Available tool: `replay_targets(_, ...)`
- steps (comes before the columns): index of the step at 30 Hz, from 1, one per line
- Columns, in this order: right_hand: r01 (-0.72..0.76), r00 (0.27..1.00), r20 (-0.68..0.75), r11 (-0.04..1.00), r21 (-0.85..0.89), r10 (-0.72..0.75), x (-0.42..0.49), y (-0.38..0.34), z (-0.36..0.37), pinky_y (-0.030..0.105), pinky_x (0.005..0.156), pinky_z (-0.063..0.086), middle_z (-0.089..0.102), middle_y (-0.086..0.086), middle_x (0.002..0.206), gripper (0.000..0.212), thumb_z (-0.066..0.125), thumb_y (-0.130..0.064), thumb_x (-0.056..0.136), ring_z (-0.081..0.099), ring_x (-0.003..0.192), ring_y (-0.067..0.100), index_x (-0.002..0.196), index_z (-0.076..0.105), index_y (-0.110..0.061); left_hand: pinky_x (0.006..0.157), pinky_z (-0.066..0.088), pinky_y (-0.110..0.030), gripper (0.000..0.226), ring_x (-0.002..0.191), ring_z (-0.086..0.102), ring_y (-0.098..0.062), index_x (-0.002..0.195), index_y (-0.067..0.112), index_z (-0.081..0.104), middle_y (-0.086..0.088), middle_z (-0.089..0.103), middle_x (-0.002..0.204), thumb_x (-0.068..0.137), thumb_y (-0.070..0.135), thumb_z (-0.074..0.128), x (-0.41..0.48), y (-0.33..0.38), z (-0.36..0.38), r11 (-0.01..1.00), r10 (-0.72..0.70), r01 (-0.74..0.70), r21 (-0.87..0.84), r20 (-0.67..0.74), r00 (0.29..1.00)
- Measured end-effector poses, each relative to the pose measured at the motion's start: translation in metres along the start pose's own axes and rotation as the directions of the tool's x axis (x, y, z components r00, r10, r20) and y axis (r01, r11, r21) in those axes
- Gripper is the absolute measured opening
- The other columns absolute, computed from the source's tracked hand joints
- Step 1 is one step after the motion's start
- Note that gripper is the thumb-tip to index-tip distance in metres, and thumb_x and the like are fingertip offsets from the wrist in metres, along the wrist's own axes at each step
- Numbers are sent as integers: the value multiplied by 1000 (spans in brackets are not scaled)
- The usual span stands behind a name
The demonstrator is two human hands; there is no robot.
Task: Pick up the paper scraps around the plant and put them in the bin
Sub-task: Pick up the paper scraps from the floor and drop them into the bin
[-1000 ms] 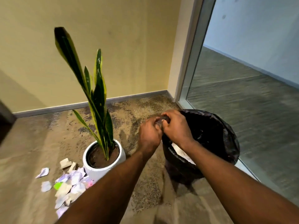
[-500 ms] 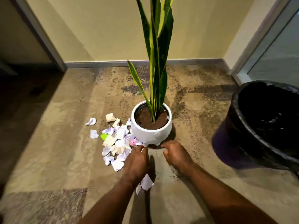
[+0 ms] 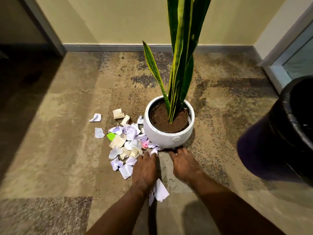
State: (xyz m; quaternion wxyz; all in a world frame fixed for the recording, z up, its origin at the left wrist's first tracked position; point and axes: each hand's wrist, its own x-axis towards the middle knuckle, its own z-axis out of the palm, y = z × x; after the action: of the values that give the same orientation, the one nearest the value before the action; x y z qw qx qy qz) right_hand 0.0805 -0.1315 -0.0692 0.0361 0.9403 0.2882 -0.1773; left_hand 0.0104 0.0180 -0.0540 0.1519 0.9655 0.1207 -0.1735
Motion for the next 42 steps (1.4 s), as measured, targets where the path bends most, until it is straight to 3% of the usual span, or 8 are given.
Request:
replay_targets(5,13,990,-139,995,103,2,-2,5,6,38,97,41,59,10,121,37,32,-23,99,49,111,28,128,51,-12,72,44,-35,25,104,55,-29,115,20,55,-8,58,115,91,27,52,3,1,-7,996,10,-17,-83,-77,997)
replay_targets(13,-44,964,-225,917,395,143,-24,-2,-5,28,57,40,66,3,83,11,56,-27,93,61,69,22,97,49,-20,62,44,-28,13,81,64,-21,92,25,63,0,69,92,83,16,59,-4,7,-22,975,59,-88,-205,-143,988)
replay_targets(17,-59,988,-103,893,446,116,-33,-6,-5,28,59,46,69,6,88,21,54,-13,90,64,73,24,107,54,-24,60,45,-29,8,72,62,-21,82,24,62,1,68,82,80,18,56,-8,6,-40,967,75,-101,-232,-119,990)
replay_targets(21,-90,995,21,836,542,94,-38,-20,2,27,65,49,64,3,94,32,53,6,81,59,76,17,84,69,-22,63,52,-34,9,73,61,-25,81,19,67,-1,66,80,84,23,59,-12,-1,-52,969,43,-76,-236,-142,989)
replay_targets(24,-98,995,61,823,560,77,-41,-35,6,32,78,49,60,9,108,22,51,-8,85,58,91,24,102,62,-16,53,38,-33,19,64,54,-27,66,17,53,-3,57,68,85,17,54,-17,-4,-54,974,33,-66,-218,-151,988)
replay_targets(28,-119,988,140,870,478,58,-41,-53,17,32,84,44,51,8,119,64,68,-46,77,54,108,28,129,46,-15,62,50,-37,12,69,58,-26,78,17,62,-4,64,75,87,21,55,-21,-5,-56,972,10,-46,-229,-153,988)
replay_targets(31,-99,991,118,919,382,58,-44,-59,28,32,89,45,52,7,119,47,68,-38,81,56,110,27,122,53,-20,66,52,-37,12,73,60,-25,84,19,65,-2,67,81,89,23,55,-24,-6,-56,967,-3,-39,-252,-165,986)
replay_targets(42,-204,979,119,782,589,166,-37,-23,4,27,65,49,69,4,89,12,56,-16,75,63,80,25,83,57,-26,76,53,-32,18,91,68,-26,103,24,70,-1,74,100,88,29,60,-22,-17,-38,936,-134,69,-344,-171,976)
